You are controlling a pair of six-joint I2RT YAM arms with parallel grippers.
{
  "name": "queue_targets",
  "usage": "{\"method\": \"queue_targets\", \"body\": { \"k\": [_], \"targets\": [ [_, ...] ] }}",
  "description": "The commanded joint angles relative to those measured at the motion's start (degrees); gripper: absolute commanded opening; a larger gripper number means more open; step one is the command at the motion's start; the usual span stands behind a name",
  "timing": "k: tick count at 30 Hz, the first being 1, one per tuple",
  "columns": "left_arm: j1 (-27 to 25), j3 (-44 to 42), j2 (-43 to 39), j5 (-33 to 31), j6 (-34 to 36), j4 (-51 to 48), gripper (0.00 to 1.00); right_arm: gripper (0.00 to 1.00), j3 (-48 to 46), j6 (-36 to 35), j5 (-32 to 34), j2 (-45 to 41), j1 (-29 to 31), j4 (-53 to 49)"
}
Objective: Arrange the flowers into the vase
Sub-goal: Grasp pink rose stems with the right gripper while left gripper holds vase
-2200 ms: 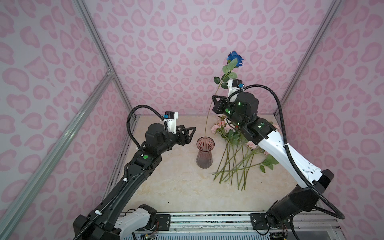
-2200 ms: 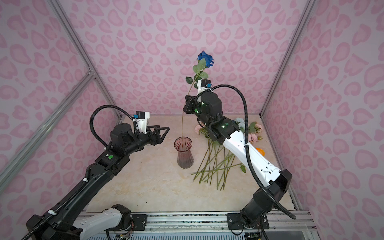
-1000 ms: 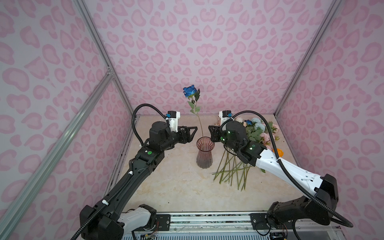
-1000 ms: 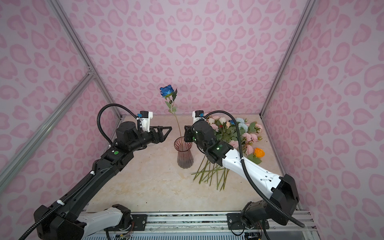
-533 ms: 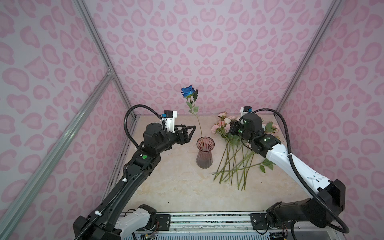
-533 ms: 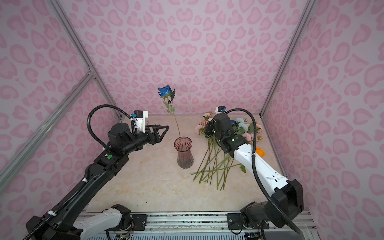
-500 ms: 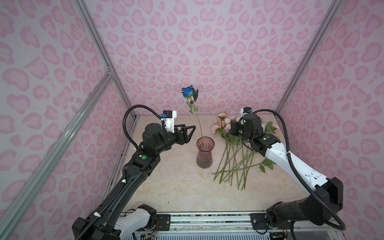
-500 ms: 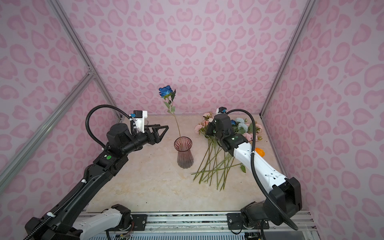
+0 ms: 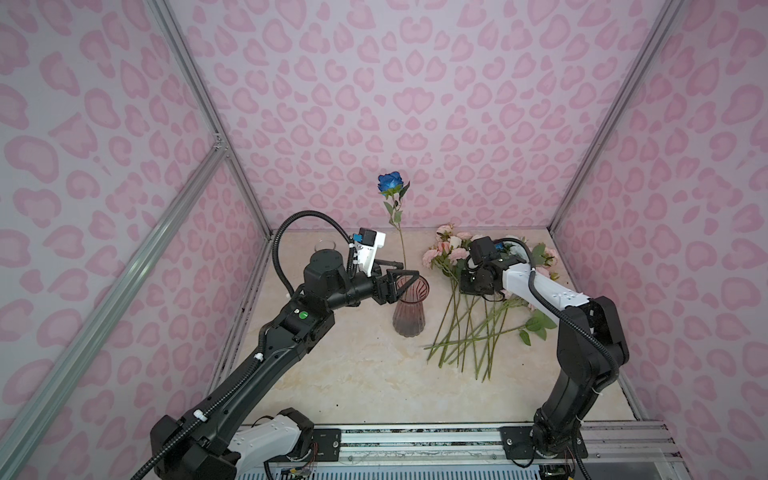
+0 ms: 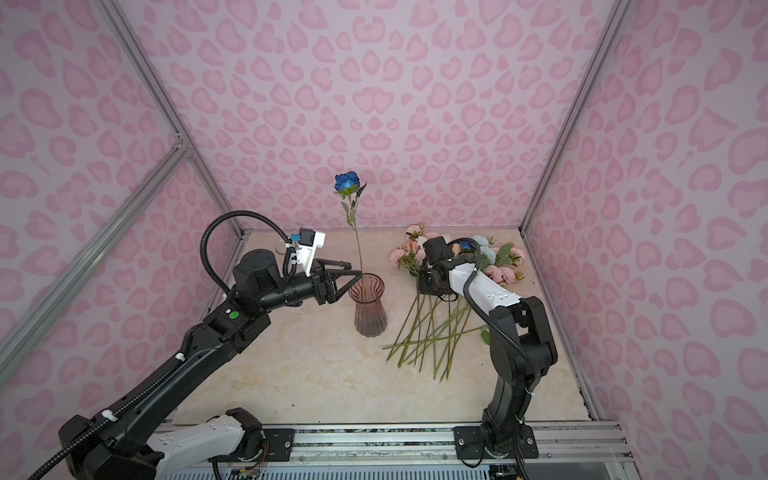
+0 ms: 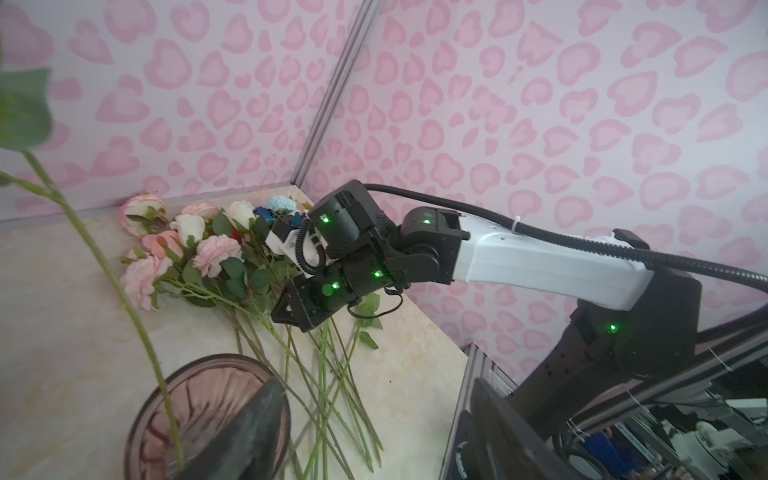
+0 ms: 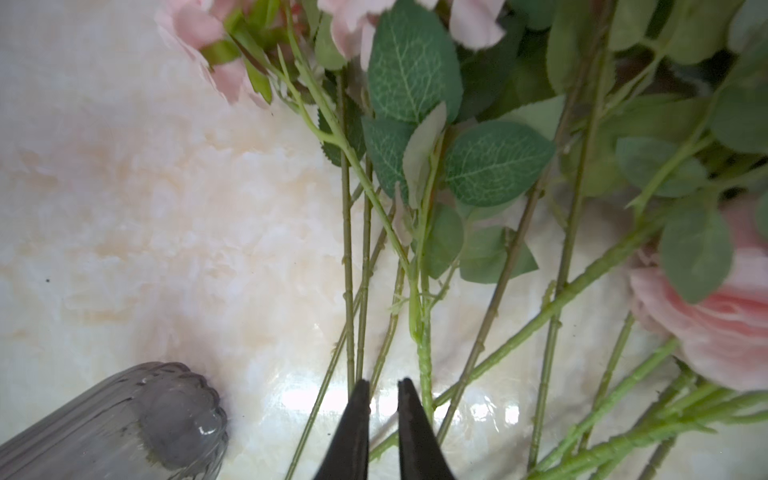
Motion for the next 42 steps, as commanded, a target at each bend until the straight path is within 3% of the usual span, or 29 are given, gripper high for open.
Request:
{"method": "queue_targets", "body": {
  "k": [1,15,18,23,28,42],
  "targets": [
    [-2.6,0.5,0.7,1.7,-0.1,1.8,0.73,0.16,-0.8,-1.4,-0.3,1.8,0.0,-0.9],
    [-3.8,0.2,0.2,0.4,1.0,1.3,0.73,0.23,-2.0,-1.6,1.7,6.3,0.0,-0.6],
    [-3.7,0.2,0.3,0.5,0.9,1.4,0.73,0.21,-1.6,-1.5,2.6,7.1,0.1,-0.6],
    [-3.8,0.2,0.6,0.4,1.0,1.2,0.73,0.08,-1.4,-1.8,2.7,6.0,0.5,-0.2],
    [-3.7,0.2,0.6,0.1,1.4,1.1,0.73,0.02,-2.7,-1.7,3.8,1.1,1.2,3.0],
    [-3.8,-0.4,0.5,-2.3,2.6,0.7,0.73,0.01,-7.7,0.1,10.2,-16.2,1.3,17.0]
  ]
}}
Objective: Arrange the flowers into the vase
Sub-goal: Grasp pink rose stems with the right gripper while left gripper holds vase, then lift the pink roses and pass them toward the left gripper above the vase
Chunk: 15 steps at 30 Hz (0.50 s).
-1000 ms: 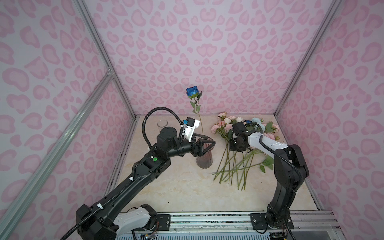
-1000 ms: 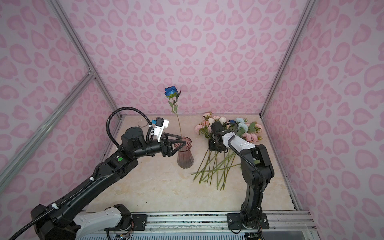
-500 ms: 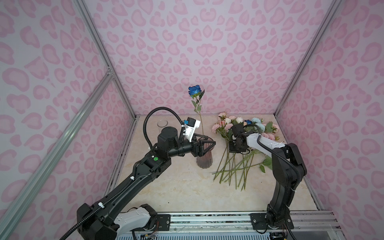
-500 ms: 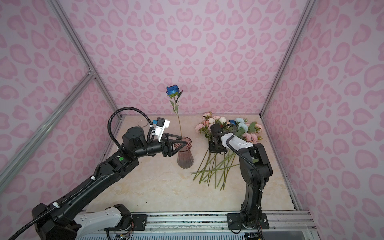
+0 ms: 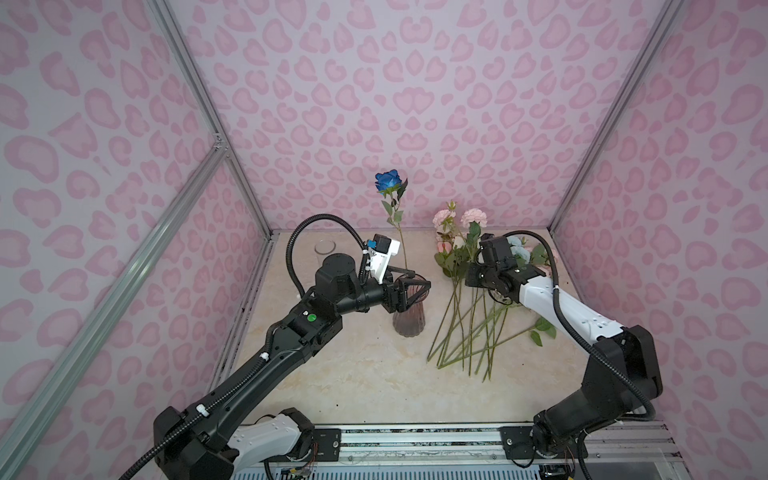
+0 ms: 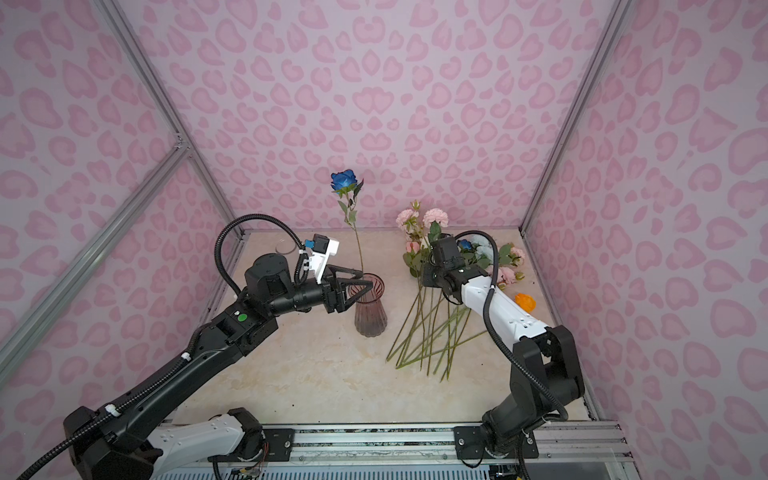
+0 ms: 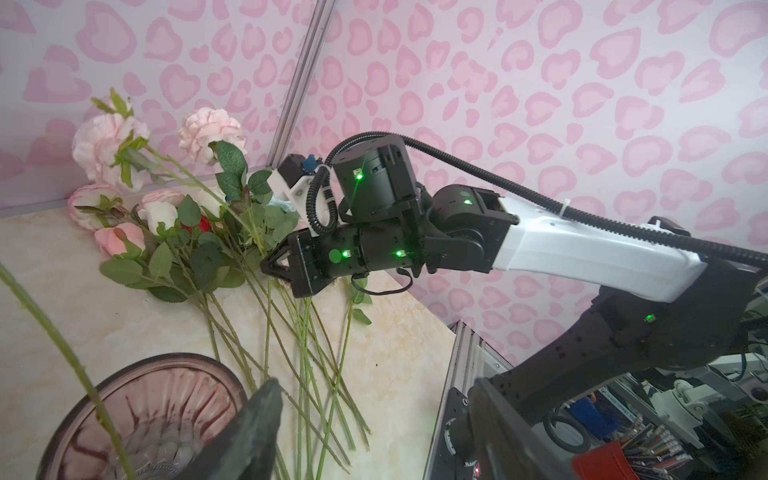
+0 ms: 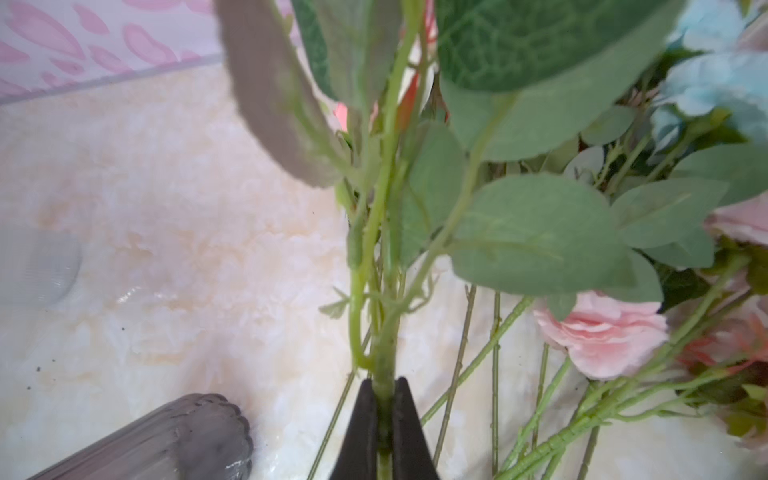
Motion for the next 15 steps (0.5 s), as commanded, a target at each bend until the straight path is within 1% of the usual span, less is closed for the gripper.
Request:
{"method": "queue_targets", "body": {
  "k": [1,6,11,13,15],
  "targets": [
    [0.0,-0.3,0.0,-0.6,0.9,1.0,0.73,0.01,-0.3,0.5,2.9,-2.4,0.0,6.8],
    [0.1,-0.4,0.2,-1.4,1.7,0.8,0.73,0.01,2.4,1.0,2.5,-6.7,0.6,10.0],
    [0.0,-0.5,0.4,-2.0,2.7,0.4,0.73,0.01,5.0,0.6,4.5,-12.3,4.7,12.7],
    [0.0,-0.1,-0.5,-4.5,4.4,-1.1,0.73,0.01,5.2,-0.1,7.2,-14.8,7.3,14.8],
    [0.1,-0.8,-2.3,-8.5,5.8,-1.4,0.73,0.02,4.9,-1.3,10.1,-16.8,9.9,18.2]
  ]
}}
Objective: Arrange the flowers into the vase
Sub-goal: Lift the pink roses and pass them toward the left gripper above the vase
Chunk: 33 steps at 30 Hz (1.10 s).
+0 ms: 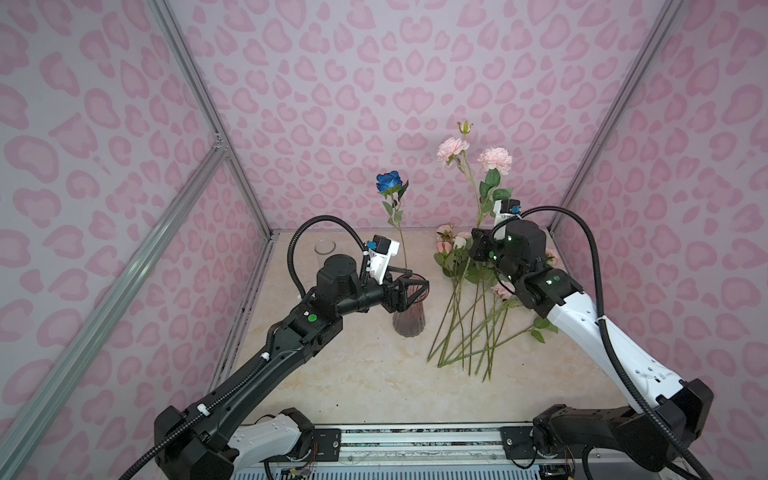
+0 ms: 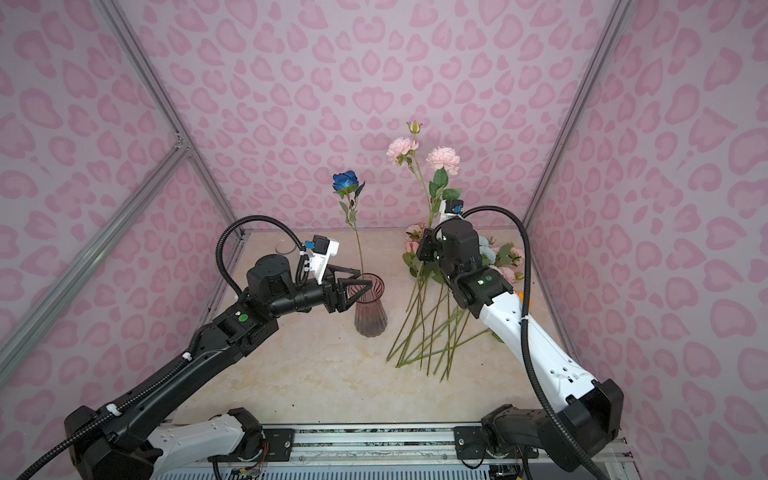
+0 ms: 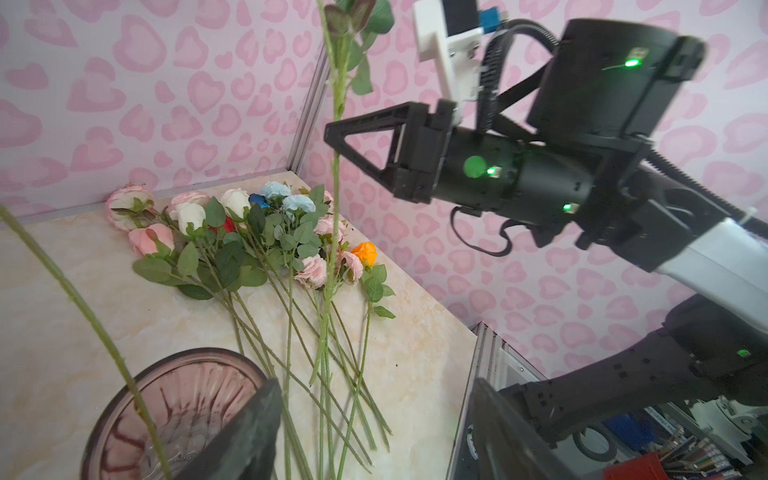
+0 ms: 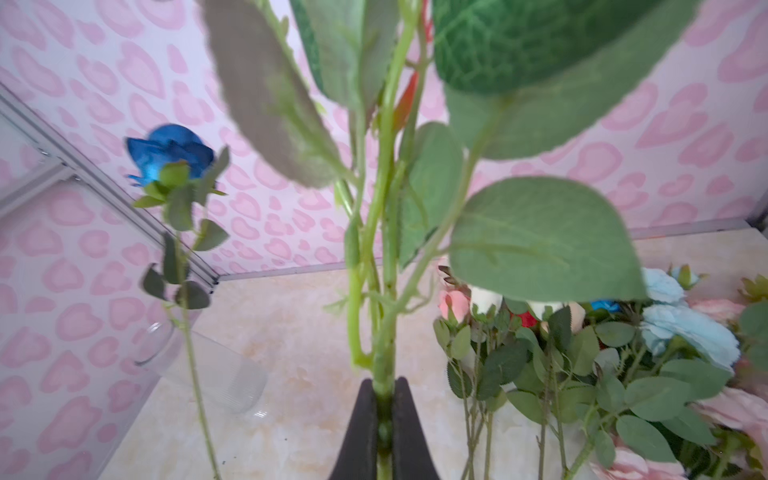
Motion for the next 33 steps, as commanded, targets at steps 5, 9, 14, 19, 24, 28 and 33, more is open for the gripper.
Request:
{"method": "queue_targets", "body": {
  "k": [5,9,14,19,24,28,33],
  "targets": [
    [0.4,-3.8,-7.0,-17.6,2.6,2.6,0.78,0.01,3.2,-3.0,7.5,-3.1,6.2,8.8],
    [1.1,-4.3,-7.9,-19.9,2.4,3.1,0.8,0.01,5.7,-3.1,7.4,-2.4,8.4,9.9],
    [1.2,-4.1,-6.8,-5.2,3.2,5.7,0.77,0.01,6.0,-0.1,3.8,-1.8,11.9,10.4],
    [0.9,-5.4,-7.9,0.5,4.1,8.8,0.75,0.01,4.7,2.6,1.3,-1.6,17.4,10.0],
    [0.8,-5.6,-9.5,3.1,5.0,9.2,0.68,0.01,2.1,4.2,-0.6,-1.8,23.4,11.1],
    [0.9,-5.3,-9.0,4.3,4.4,9.2,0.61,0.01,0.0,5.2,-1.2,-1.7,26.4,13.2],
    [0.7,-4.3,-7.2,3.1,3.3,7.8,0.41,0.01,1.2,4.1,-2.0,-0.4,27.9,12.1]
  ]
}}
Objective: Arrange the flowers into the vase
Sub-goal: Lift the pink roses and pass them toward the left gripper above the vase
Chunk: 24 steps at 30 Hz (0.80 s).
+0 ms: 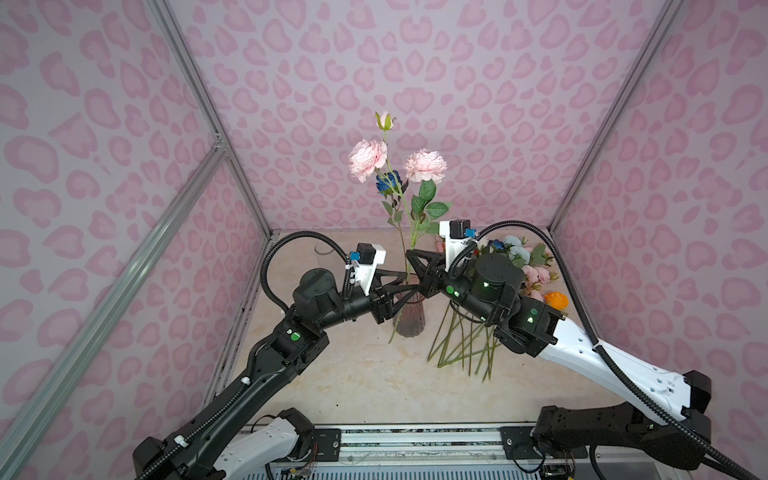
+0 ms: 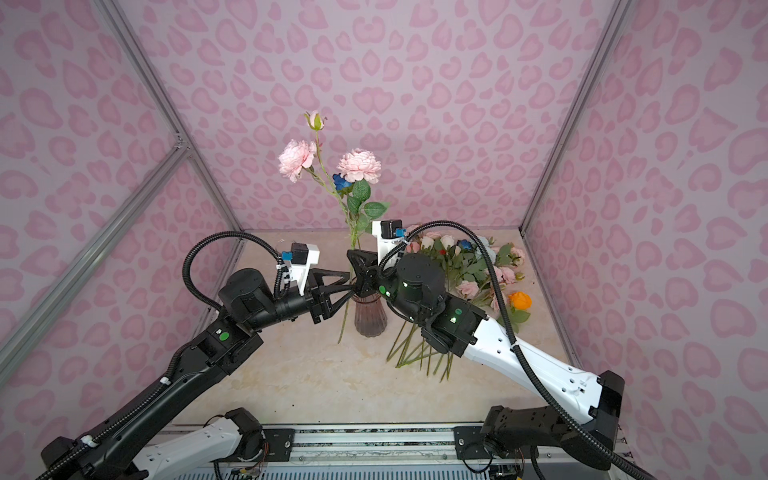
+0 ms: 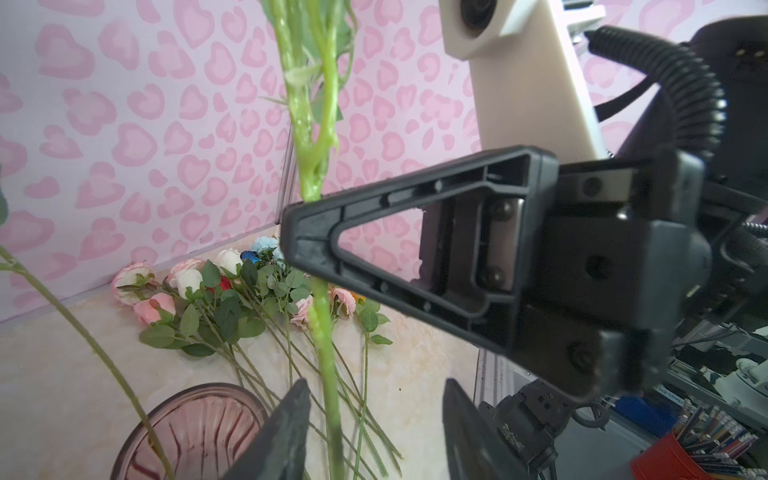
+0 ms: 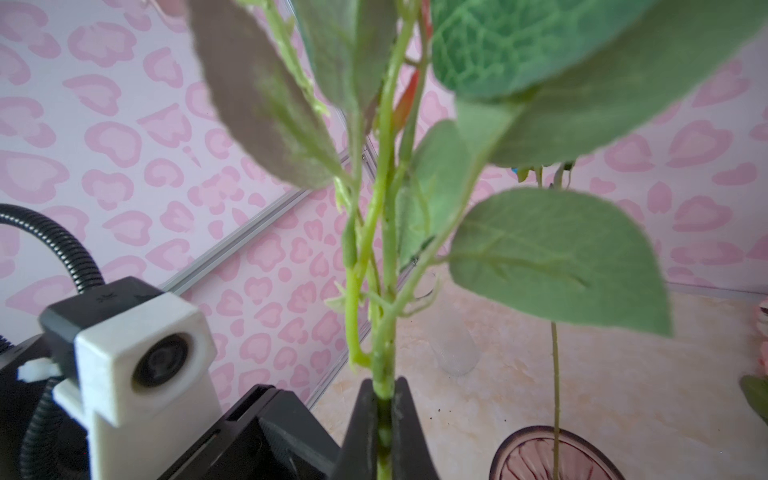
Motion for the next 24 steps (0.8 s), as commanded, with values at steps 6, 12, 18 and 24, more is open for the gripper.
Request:
{"method": "queue_targets", "body": {
  "k": [6,12,18,24],
  "targets": [
    [-0.1,0.6,0.2,-3.6,-0.6,0.8,0.05,0.04,1.0,0.5,-3.2,1.0,1.1,0.5],
    [-0.1,-0.1,-0.9,-8.8,0.2,2.1,0.04,0.33,0.8,-1.1,-3.8,-1.1,1.7,-1.4],
    [-0.1,3.3,-0.3,-19.8,1.9,3.9,0.04,0.44,-4.1,-3.3,0.1,-8.6,1.8,-0.4],
    [-1.2,7.1,2.4,-23.7,3.8,10.1,0.04,0.48,-13.5,-4.6,9.9,-16.9,1.5,2.1]
  ]
}}
